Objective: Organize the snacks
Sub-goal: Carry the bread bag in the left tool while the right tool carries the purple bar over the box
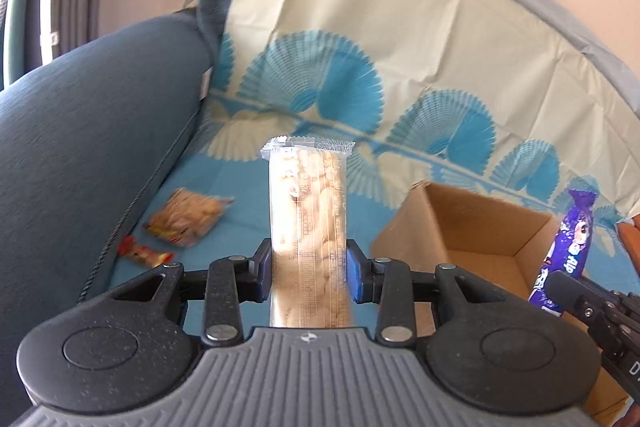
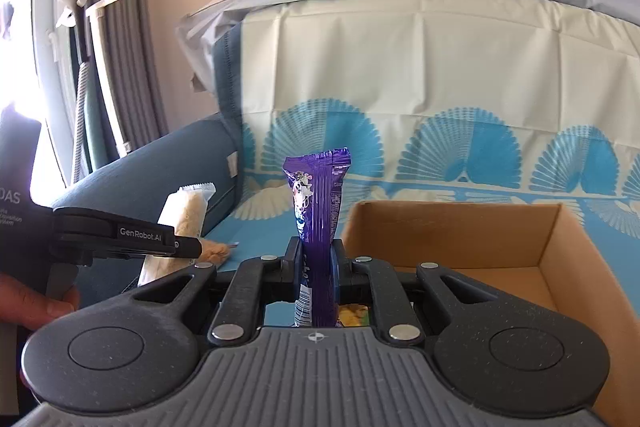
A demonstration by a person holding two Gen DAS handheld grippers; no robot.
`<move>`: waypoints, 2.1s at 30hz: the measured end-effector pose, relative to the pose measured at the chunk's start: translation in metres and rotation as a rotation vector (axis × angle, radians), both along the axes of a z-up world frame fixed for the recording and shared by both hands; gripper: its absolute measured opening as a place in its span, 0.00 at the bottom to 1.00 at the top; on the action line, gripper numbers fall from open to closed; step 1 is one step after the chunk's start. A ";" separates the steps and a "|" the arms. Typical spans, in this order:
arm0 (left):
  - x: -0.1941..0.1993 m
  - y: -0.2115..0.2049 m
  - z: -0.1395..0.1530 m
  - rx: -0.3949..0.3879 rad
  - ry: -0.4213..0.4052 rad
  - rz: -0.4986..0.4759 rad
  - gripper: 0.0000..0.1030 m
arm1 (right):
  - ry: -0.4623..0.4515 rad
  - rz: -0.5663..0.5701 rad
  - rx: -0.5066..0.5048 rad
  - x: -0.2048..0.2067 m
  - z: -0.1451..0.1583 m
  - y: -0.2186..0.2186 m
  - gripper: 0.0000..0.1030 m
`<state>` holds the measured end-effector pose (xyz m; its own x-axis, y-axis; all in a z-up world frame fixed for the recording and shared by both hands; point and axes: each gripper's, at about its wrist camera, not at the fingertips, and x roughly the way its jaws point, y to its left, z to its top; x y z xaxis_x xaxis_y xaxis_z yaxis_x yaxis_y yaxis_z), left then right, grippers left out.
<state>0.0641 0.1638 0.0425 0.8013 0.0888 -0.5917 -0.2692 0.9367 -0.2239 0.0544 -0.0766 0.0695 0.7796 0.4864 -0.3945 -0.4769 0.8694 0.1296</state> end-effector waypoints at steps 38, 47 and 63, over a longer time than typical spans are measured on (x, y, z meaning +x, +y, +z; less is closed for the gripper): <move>0.021 -0.163 0.004 0.066 -0.220 -0.402 0.38 | -0.006 -0.410 0.015 0.024 -0.015 -0.108 0.14; 0.020 -0.161 0.005 0.055 -0.222 -0.396 0.38 | -0.004 -0.403 0.003 0.025 -0.015 -0.101 0.14; 0.021 -0.160 0.007 0.043 -0.225 -0.399 0.38 | -0.009 -0.379 -0.015 0.026 -0.016 -0.097 0.14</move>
